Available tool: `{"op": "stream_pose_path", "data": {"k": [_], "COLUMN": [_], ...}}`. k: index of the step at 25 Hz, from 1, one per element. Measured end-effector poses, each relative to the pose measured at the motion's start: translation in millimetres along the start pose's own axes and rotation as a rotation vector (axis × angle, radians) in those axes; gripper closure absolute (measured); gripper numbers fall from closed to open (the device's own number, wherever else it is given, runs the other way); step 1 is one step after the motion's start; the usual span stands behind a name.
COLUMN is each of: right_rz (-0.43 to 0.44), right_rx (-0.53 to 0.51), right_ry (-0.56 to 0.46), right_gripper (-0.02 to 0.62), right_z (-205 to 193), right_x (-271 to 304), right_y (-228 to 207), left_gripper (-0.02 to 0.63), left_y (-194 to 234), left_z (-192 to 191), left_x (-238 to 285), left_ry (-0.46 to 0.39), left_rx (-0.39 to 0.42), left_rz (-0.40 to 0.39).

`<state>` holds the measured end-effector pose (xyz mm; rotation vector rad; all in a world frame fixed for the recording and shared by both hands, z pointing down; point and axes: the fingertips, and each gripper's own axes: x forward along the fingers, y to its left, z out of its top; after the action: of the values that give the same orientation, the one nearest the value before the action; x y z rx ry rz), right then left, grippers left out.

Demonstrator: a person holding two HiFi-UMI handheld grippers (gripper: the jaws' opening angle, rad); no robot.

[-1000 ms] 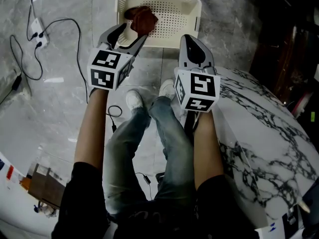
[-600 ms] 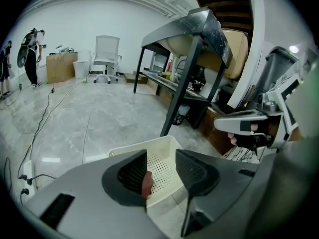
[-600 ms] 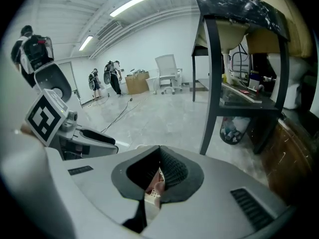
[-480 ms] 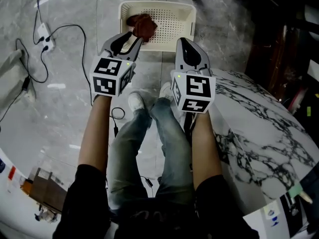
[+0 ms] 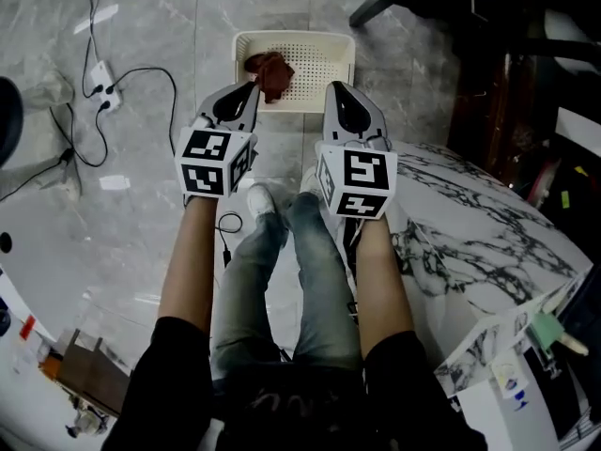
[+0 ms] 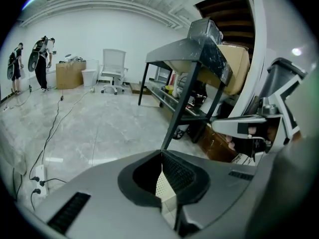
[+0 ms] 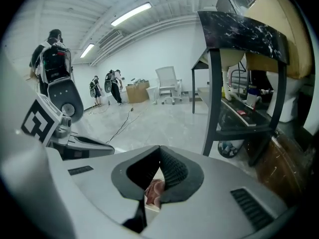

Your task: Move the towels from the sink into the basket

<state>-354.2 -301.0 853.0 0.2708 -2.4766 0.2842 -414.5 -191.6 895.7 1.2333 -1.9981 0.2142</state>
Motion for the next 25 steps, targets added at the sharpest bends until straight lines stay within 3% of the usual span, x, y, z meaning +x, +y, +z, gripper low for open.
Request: {"op": "stream_pose_path", "data": {"k": [16, 25], "right_rz": [-0.023, -0.049], "right_rx": [0.000, -0.011], "right_ry": [-0.108, -0.182], "right_gripper": [0.580, 0.581], "right_z": [122.4, 187.1], "right_x": [-115.5, -188.4], "right_y": [30.9, 38.7], "left_gripper": [0.589, 0.589], "left_y": [-36.4, -64.0], "left_z": [117.6, 178.9], "left_x": [-129.1, -205.7], "left_ry": [-0.164, -0.250], "left_rx": [-0.003, 0.039], "left_rz": [0.027, 0.049]}}
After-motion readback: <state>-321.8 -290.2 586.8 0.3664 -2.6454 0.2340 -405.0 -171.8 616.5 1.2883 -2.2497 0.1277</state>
